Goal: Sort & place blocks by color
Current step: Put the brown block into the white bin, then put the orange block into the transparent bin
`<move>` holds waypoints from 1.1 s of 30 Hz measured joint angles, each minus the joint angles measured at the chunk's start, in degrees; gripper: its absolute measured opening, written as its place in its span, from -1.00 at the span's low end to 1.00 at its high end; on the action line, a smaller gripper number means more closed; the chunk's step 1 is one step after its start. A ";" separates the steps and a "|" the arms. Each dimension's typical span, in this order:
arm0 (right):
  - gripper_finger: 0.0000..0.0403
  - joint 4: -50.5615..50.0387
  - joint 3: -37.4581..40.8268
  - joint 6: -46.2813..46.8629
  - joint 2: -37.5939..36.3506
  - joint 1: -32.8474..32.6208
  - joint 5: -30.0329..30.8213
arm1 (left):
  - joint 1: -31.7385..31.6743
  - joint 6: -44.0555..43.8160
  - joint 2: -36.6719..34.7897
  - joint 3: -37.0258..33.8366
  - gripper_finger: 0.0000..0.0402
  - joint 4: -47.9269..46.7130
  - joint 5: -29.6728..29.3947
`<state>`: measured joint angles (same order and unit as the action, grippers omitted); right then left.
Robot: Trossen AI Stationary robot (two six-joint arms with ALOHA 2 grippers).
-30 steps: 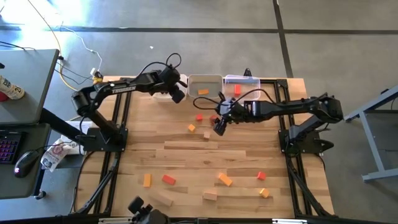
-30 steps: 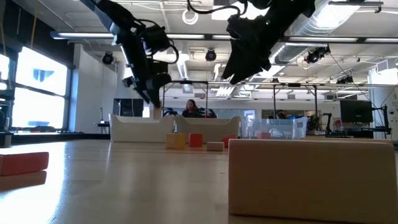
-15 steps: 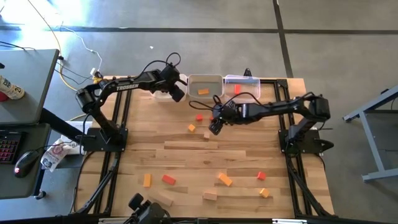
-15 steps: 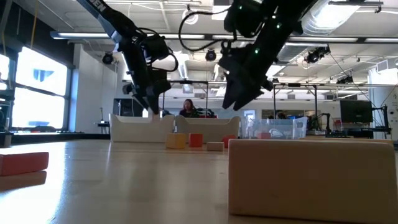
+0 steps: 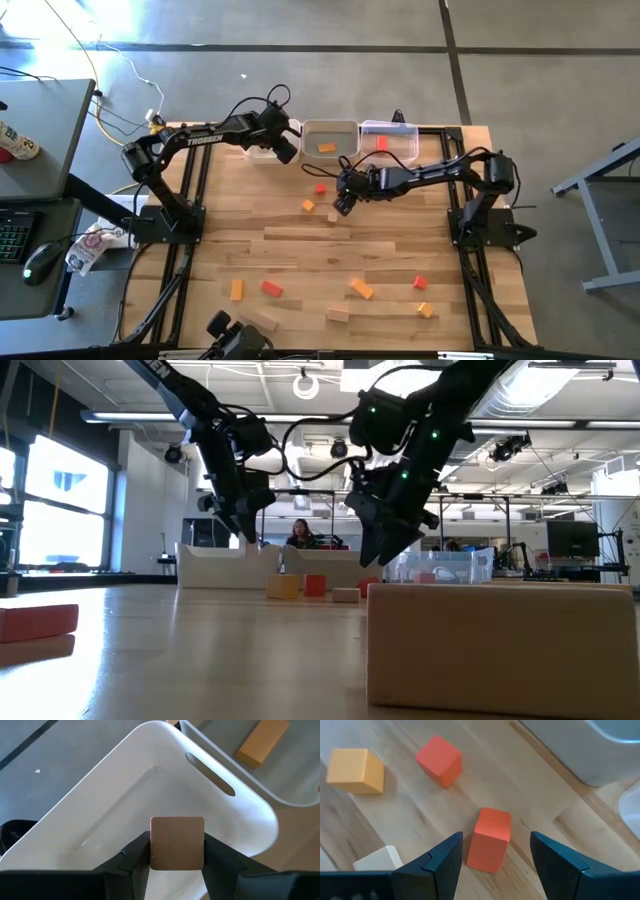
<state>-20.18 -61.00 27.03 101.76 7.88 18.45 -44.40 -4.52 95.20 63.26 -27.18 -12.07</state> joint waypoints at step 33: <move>0.08 1.60 -0.04 1.21 2.00 0.77 -1.92 | 1.97 0.63 -10.39 0.07 0.08 2.68 3.57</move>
<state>-18.58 -61.04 28.23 103.76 8.65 16.53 -42.43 -3.89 84.81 63.34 -24.50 -8.50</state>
